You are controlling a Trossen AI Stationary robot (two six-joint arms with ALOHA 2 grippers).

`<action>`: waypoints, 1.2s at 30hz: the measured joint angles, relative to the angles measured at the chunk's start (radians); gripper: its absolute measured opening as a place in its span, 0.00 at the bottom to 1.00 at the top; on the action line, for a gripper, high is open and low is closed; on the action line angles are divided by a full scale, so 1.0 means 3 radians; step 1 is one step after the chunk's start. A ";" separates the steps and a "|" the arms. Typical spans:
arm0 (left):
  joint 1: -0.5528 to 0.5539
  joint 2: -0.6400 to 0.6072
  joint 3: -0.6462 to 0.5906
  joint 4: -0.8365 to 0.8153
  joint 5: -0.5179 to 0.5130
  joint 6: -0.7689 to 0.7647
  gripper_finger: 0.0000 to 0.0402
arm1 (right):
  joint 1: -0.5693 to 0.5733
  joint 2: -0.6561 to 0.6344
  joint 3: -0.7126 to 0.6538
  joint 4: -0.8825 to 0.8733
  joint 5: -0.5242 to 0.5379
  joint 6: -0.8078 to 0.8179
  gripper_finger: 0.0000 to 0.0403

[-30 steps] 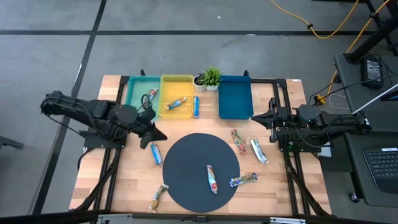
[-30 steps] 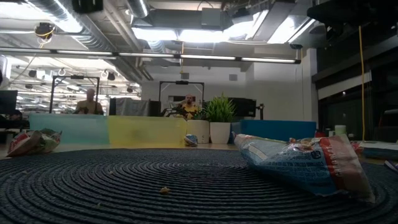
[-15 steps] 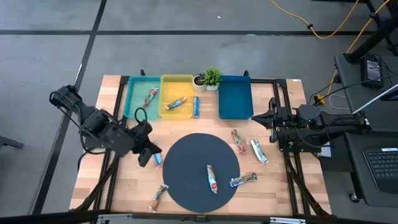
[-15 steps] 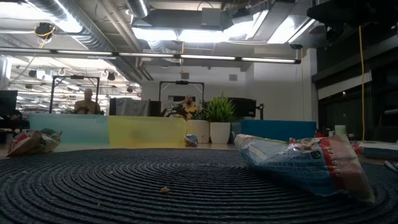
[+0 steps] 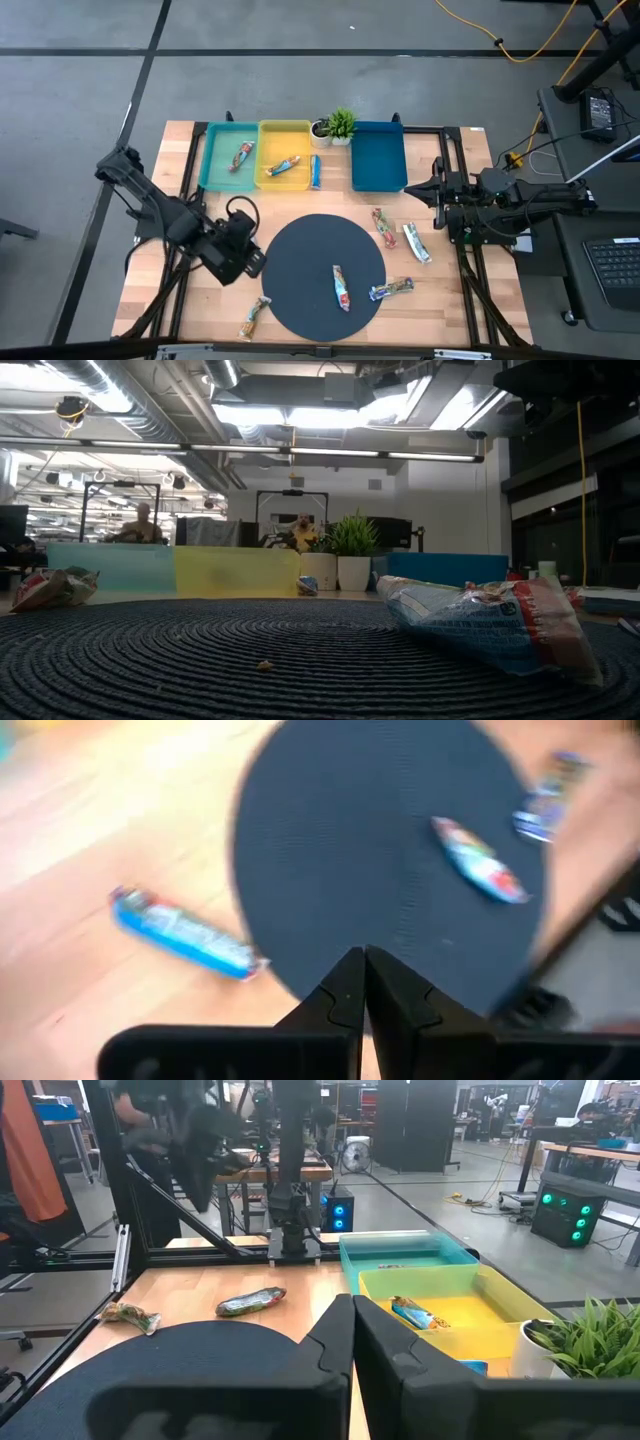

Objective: Pick and place Granola Bars by type
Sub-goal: Put the red granola bar into the green bin

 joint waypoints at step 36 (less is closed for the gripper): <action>0.0455 0.0477 -0.1301 0.1190 0.0621 -0.1289 0.58 | 0.0000 0.0000 0.0000 -0.0001 0.0000 0.0000 0.03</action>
